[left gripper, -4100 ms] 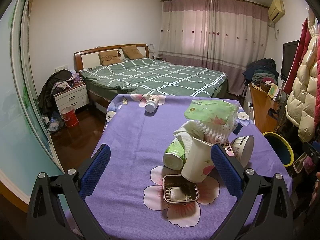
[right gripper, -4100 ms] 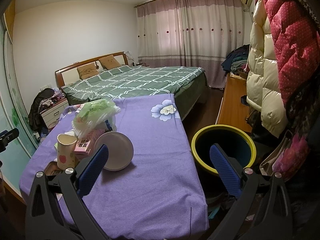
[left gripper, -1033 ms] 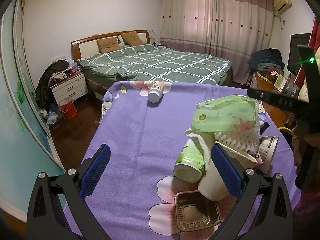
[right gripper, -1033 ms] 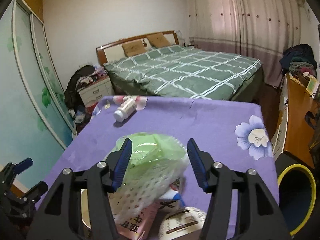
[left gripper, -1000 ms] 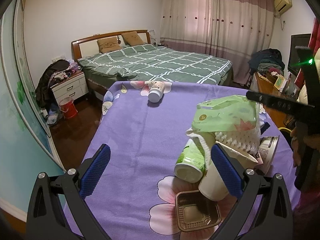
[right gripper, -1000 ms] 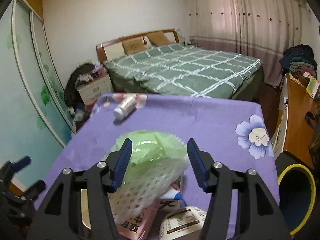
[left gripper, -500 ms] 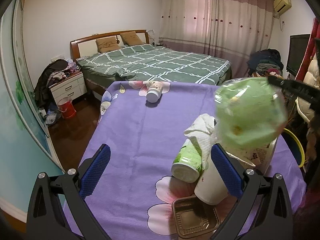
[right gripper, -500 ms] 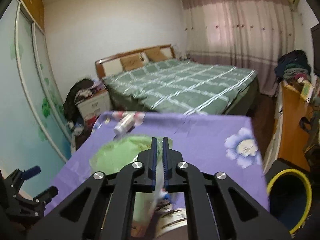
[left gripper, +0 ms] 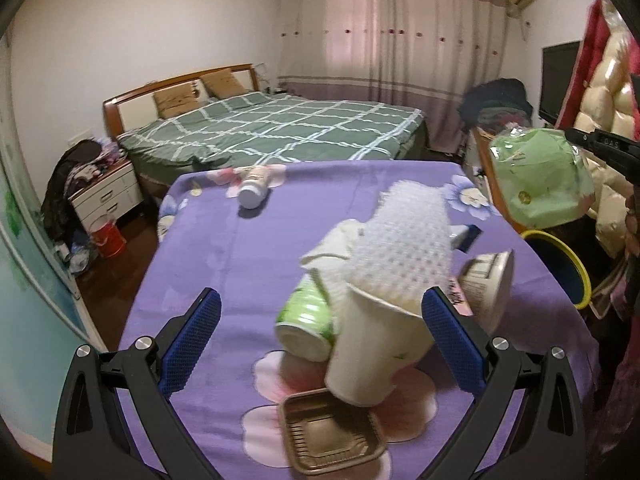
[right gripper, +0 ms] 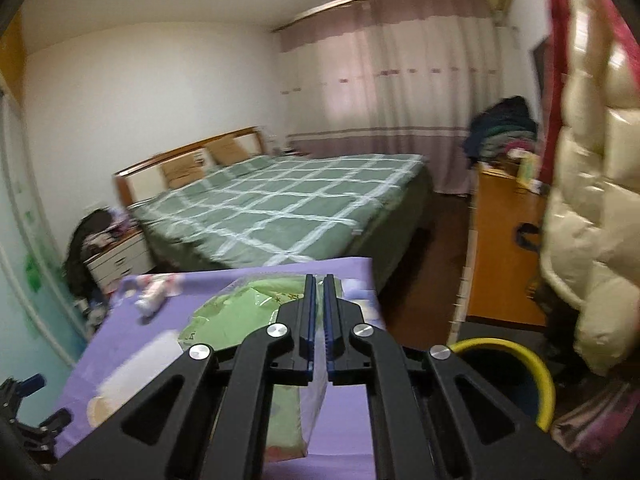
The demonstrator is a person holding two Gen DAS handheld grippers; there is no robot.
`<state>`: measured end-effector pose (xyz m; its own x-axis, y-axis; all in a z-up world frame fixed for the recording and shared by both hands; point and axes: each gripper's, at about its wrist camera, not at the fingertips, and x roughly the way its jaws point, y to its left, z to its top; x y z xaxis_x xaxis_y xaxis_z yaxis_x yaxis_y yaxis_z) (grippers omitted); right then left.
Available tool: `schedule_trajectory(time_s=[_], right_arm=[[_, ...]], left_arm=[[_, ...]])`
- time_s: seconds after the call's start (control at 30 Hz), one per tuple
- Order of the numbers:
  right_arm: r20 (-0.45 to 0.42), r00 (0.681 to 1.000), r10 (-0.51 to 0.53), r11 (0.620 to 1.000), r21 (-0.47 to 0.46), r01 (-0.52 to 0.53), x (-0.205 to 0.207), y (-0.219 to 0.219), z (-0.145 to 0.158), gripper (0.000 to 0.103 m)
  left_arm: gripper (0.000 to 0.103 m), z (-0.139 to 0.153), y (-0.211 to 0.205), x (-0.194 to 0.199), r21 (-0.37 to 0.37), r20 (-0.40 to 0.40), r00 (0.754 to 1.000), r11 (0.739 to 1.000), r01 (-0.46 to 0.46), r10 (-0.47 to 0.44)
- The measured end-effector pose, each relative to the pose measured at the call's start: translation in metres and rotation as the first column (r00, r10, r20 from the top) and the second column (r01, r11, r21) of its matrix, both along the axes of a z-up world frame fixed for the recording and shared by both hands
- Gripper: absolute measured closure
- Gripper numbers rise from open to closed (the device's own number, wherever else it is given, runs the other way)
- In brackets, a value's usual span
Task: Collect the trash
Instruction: 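Carry the green bag to the yellow-rimmed bin and open the right gripper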
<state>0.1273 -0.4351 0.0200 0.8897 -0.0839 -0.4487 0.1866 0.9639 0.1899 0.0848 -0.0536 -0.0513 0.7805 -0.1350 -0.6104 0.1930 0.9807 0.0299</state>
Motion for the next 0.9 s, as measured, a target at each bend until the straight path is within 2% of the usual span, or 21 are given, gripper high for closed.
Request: schedule_trajectory(time_s=[0.17, 0.33, 0.57, 0.63, 0.67, 0.73, 0.9], right_arm=[[-0.068, 0.986, -0.154, 0.988, -0.017, 0.154, -0.01, -0.062, -0.026, 0.099], [-0.155, 0.945, -0.289, 0.957, -0.015, 0.29, -0.015, -0.116, -0.069, 0.099], [-0.234, 0.876, -0.421, 0.906, -0.069, 0.417, -0.008, -0.154, -0.116, 0.099], [-0.249, 0.86, -0.446, 0.894, -0.083, 0.44, -0.005, -0.161, -0.125, 0.094], [-0.252, 0.856, -0.451, 0.892, -0.084, 0.445, -0.005, -0.162, -0.129, 0.092], [-0.253, 0.857, -0.448, 0.893, -0.081, 0.443, -0.005, -0.161, -0.132, 0.074], [-0.236, 0.881, -0.41, 0.912, -0.07, 0.405, -0.009, -0.142, -0.129, 0.07]], left_arm=[[0.004, -0.009, -0.018, -0.002, -0.008, -0.01, 0.997, 0.997, 0.077, -0.077], [0.004, -0.018, -0.03, -0.004, -0.009, -0.025, 0.992, 0.992, 0.123, -0.124], [0.004, -0.028, -0.044, -0.001, 0.004, -0.04, 0.986, 0.986, 0.165, -0.164], [0.004, -0.031, -0.045, 0.001, 0.009, -0.046, 0.984, 0.985, 0.173, -0.173], [0.004, -0.032, -0.046, 0.002, 0.012, -0.049, 0.983, 0.984, 0.176, -0.175], [0.004, -0.034, -0.046, 0.004, 0.015, -0.052, 0.983, 0.984, 0.176, -0.175], [0.004, -0.038, -0.044, 0.013, 0.029, -0.065, 0.983, 0.984, 0.176, -0.174]])
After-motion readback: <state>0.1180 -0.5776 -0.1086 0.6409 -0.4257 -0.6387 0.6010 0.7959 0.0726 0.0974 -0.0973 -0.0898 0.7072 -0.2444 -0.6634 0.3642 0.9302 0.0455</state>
